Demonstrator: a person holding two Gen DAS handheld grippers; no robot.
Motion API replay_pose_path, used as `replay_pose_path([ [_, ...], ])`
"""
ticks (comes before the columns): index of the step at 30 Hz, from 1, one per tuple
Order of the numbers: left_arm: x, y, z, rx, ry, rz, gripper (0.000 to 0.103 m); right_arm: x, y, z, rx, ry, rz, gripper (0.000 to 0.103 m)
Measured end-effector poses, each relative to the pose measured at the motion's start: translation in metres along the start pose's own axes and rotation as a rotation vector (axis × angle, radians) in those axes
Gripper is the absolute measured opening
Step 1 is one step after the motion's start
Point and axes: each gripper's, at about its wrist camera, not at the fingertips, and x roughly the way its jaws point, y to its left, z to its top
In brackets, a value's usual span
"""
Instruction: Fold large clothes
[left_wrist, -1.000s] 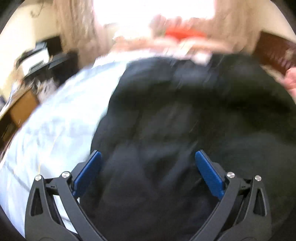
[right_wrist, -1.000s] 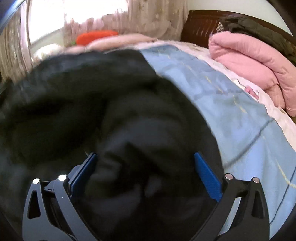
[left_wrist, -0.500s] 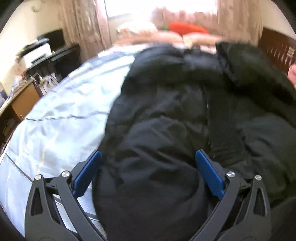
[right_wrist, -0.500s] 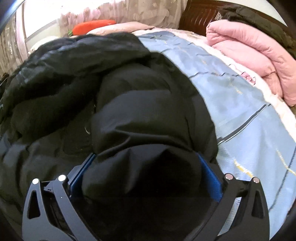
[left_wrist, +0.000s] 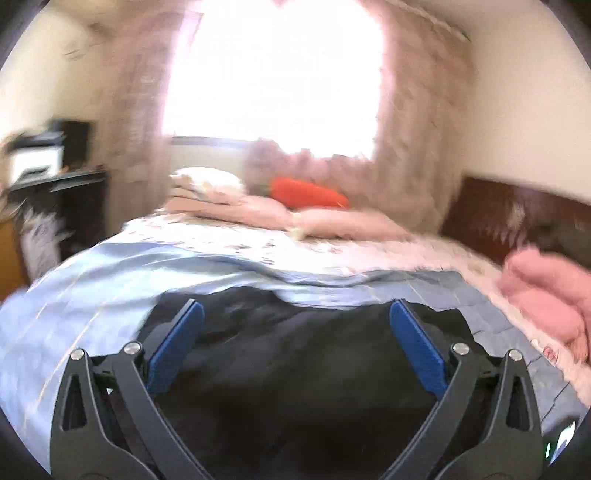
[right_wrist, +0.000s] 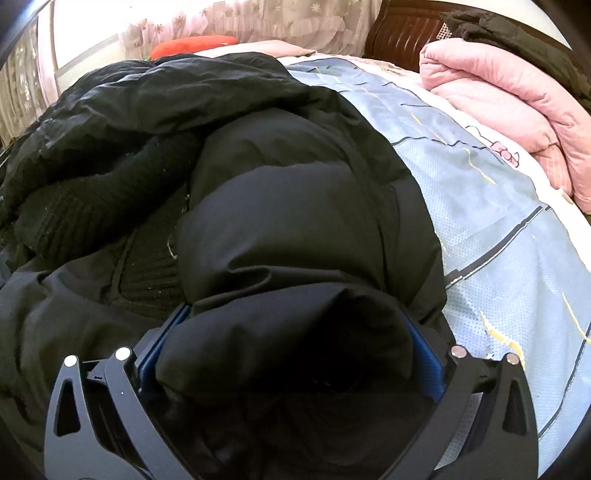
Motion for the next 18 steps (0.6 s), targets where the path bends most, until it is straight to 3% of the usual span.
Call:
replay_pose_path([
  [3,0.082,-0.038,-0.001,0.048,0.147,-0.095,0.101,0.0,0.001,-0.001,0.0,0.002,-0.002,0.102],
  [7,0.168,-0.05,-0.06,0.107,0.391,-0.016,0.101,-0.001,0.001,-0.001,0.002,0.002,0.001,0.102],
  [9,0.172,-0.055,-0.077,0.161,0.367,0.015,0.101,-0.001,0.0,-0.001,0.005,0.002,0.006,0.102],
  [12,0.17,-0.052,-0.07,0.164,0.361,0.034,0.101,-0.001,0.0,-0.001,0.009,0.002,0.011,0.102],
  [16,0.15,-0.054,-0.049,0.106,0.226,0.062,0.101,-0.001,-0.001,-0.001,0.015,0.004,0.021,0.102],
  [17,0.154,-0.053,-0.048,0.096,0.229,0.087,0.101,-0.001,-0.001,-0.001,0.015,0.004,0.021,0.102],
  [18,0.169,-0.049,-0.054,0.083,0.296,0.101,0.101,-0.001,-0.001,-0.001,0.014,0.004,0.021,0.102],
])
